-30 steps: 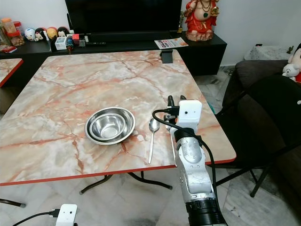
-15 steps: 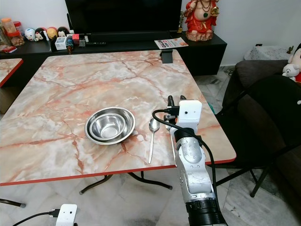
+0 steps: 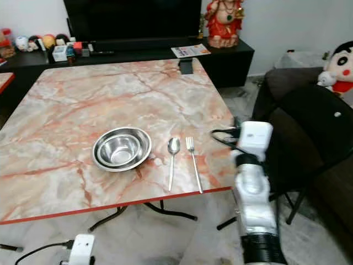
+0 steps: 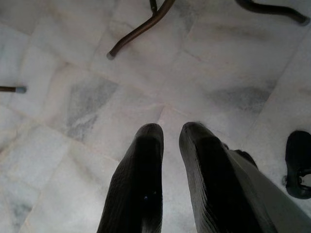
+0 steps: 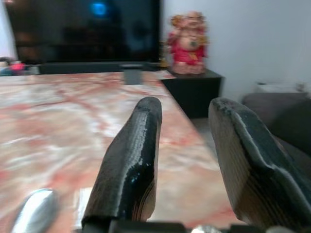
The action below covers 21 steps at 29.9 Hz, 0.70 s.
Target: Setting the table
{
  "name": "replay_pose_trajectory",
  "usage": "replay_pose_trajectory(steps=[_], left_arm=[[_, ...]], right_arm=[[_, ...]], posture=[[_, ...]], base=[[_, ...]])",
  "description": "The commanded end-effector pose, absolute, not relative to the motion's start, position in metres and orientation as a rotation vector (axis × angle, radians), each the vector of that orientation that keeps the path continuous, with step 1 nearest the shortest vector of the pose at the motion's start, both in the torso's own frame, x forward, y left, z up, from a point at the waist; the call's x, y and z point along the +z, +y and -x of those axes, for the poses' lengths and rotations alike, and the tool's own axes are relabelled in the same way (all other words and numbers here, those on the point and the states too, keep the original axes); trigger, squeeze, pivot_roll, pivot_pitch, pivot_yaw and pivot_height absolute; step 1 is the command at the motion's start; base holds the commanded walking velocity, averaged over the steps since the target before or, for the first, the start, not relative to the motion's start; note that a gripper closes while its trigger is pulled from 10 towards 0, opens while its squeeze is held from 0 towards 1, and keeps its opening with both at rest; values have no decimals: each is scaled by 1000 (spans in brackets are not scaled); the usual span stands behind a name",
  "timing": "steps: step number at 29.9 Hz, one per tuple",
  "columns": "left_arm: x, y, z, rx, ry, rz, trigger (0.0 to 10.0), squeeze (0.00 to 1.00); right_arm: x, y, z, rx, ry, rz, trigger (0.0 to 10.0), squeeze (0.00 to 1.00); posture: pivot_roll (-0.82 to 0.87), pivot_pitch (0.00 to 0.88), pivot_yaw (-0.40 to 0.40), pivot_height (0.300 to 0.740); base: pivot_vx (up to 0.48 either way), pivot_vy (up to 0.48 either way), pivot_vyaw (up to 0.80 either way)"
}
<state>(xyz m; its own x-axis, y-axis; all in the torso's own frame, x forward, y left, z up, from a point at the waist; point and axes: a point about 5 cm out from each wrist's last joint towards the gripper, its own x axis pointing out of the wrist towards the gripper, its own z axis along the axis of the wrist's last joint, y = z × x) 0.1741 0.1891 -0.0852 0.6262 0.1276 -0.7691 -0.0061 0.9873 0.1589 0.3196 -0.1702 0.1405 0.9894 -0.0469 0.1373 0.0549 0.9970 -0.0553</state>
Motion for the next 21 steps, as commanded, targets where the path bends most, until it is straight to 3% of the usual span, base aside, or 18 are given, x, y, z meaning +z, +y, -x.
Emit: replay_pose_trajectory(steps=[1,4,9,11,15,21], left_arm=[[-88,196,-167,91,912,-157,10000,0],[-88,196,-165,91,914,-158,10000,0],[-89,196,-164,88,918,-161,10000,0],[-89,195,-164,84,918,-162,10000,0],[-88,195,-166,83,915,-160,10000,0],[-88,196,-166,88,915,-157,10000,0]], right_arm=[[146,-170,-323,-52,-160,54,10000,0],[140,-178,-321,-117,-147,67,10000,0],[122,-212,-311,-351,-68,115,10000,0],[98,-246,-292,-580,48,146,10000,0],[68,-274,-263,-795,204,129,10000,0],[38,-292,-226,-957,351,143,10000,0]], posture=[[-52,0,1,740],[-51,0,0,740],[-59,0,1,740],[-61,0,3,740],[-63,0,4,740],[-70,0,8,740]], base=[[0,0,0],[0,0,0],[0,0,0],[0,0,0],[0,0,0],[0,0,0]])
